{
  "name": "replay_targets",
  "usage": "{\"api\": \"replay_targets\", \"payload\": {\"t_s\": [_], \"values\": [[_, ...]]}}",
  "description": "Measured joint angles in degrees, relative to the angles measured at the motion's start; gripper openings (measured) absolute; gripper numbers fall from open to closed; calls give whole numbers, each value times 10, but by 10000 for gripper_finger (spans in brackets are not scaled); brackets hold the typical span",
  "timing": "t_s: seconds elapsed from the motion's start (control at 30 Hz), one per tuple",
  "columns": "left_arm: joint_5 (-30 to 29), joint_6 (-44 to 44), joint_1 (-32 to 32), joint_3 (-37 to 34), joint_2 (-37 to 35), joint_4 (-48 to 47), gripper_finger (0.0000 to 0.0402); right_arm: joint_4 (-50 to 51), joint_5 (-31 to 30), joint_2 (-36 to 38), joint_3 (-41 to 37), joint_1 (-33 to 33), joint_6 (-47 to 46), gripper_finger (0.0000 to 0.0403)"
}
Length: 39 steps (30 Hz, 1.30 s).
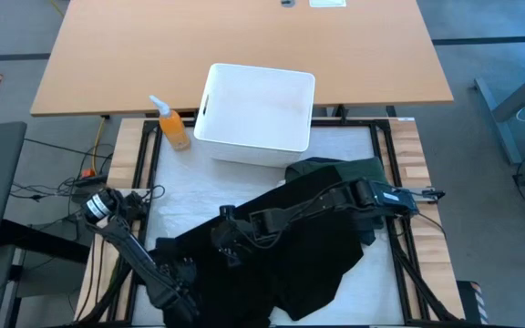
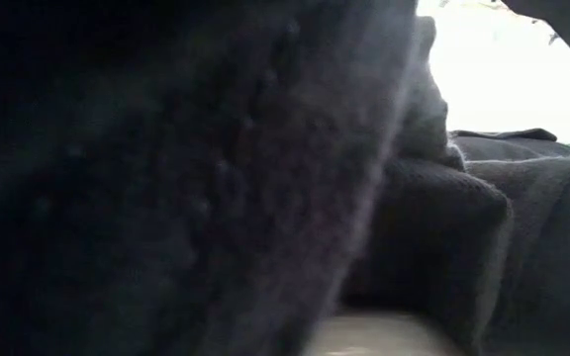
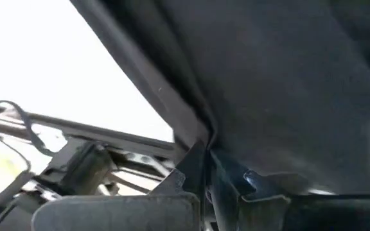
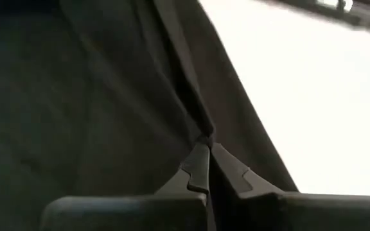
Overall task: Fold laundry
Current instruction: Fold the black shirt from the white laundry organizer
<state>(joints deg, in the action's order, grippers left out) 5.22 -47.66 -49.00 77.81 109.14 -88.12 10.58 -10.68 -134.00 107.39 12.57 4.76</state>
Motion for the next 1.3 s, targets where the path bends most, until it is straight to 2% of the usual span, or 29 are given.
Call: {"api": "replay_targets", "payload": {"t_s": [0.17, 0.4, 0.6, 0.73, 0.87, 1.03, 1.17, 1.3], "values": [[-21, 24, 4, -5, 0, -5, 0, 7, 0, -10, 0, -7, 0, 26], [-56, 54, 13, -5, 0, -19, 2, 12, 0, -21, 0, -18, -21, 57], [-30, 77, 21, -5, 0, -19, 40, 17, -10, -21, 0, -19, -19, 105], [-17, 82, 27, -5, 0, -19, 82, 59, -14, -1, -1, -18, -13, 152], [1, 61, 33, 11, -20, -17, 114, 152, -10, 41, 0, -17, -14, 195], [-5, -26, 17, 63, -73, -18, 122, 288, -14, 98, 0, 9, -34, 212], [-42, -96, -34, 90, -106, 50, 116, 364, -14, 128, 0, 37, -49, 203], [-68, -112, -108, 76, -102, 203, 103, 377, -14, 136, 0, 70, -59, 192]]}}
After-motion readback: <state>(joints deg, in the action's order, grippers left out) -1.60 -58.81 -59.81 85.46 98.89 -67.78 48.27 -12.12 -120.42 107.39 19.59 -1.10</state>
